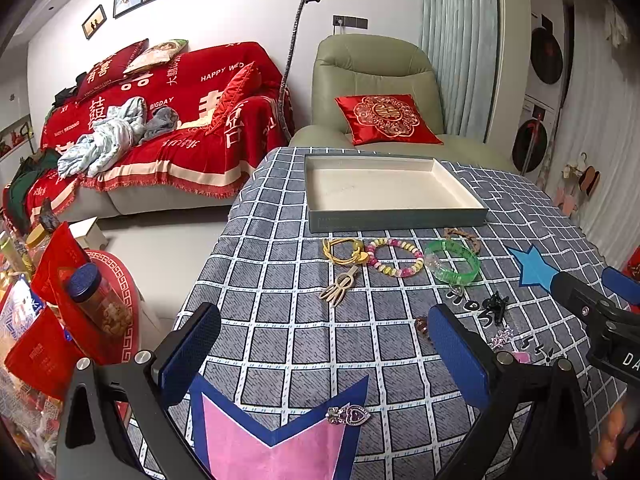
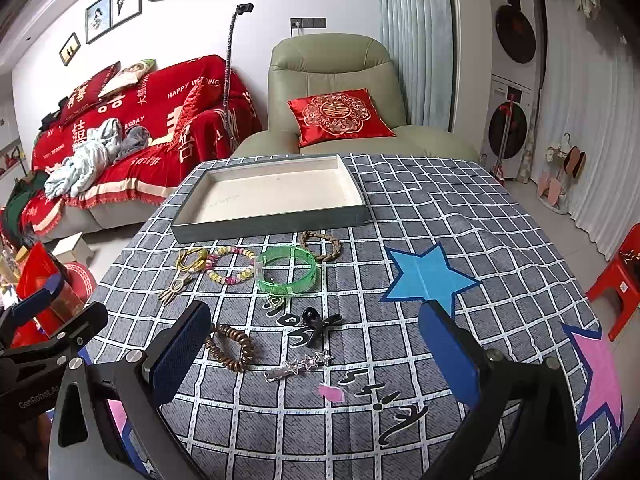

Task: Organize jewelry

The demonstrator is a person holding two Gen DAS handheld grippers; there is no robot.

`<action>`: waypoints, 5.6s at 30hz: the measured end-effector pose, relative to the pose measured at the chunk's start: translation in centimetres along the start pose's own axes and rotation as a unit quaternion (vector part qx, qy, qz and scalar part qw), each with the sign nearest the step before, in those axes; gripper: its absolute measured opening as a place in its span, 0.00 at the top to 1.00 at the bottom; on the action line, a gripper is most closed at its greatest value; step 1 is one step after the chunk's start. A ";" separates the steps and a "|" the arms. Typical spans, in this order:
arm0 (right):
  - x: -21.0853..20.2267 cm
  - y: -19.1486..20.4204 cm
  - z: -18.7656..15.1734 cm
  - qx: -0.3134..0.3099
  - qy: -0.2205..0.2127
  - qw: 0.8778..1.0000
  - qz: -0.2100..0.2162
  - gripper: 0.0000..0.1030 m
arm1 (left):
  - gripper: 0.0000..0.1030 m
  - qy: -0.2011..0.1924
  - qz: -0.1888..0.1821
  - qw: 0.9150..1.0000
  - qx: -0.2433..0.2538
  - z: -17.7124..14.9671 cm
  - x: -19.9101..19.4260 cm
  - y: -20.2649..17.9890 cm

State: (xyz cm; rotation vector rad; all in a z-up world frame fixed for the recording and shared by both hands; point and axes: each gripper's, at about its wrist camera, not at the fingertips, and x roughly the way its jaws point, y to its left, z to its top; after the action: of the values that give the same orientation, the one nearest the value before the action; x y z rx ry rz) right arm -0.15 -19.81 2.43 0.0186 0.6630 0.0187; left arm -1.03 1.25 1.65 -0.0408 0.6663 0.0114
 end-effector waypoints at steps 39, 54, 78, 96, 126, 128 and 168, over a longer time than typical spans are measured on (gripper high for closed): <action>1.1 -0.1 -1.3 0.000 0.019 1.000 -0.005 0.00 | 0.00 0.036 0.004 0.999 0.001 -0.8 2.0 0.3; 6.6 -2.1 -2.0 0.026 0.119 0.993 -0.013 0.00 | 0.00 0.121 -0.047 0.991 0.034 1.3 9.9 1.5; 13.0 -0.5 -1.4 0.015 0.193 0.981 -0.025 0.62 | 0.66 0.160 -0.118 0.976 0.094 2.2 15.1 -1.1; 12.7 -2.4 9.6 0.039 0.125 0.989 0.061 0.63 | 0.66 0.080 -0.170 0.981 0.057 14.8 12.4 -2.2; 31.4 -0.6 13.0 -0.003 0.195 0.980 0.040 0.42 | 0.65 0.157 -0.032 0.984 0.080 14.8 30.6 -5.2; 31.1 -0.7 13.1 -0.001 0.192 0.980 0.044 0.32 | 0.65 0.157 -0.026 0.984 0.083 14.7 30.5 -5.3; 12.0 -2.3 7.8 0.058 0.128 0.987 0.080 0.00 | 0.00 0.097 -0.089 0.986 0.103 7.7 11.9 0.0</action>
State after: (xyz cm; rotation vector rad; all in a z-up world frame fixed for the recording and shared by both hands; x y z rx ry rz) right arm 14.09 -21.91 1.12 0.1833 0.9178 0.1388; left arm 13.09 1.51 0.34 0.0995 0.8526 -0.2364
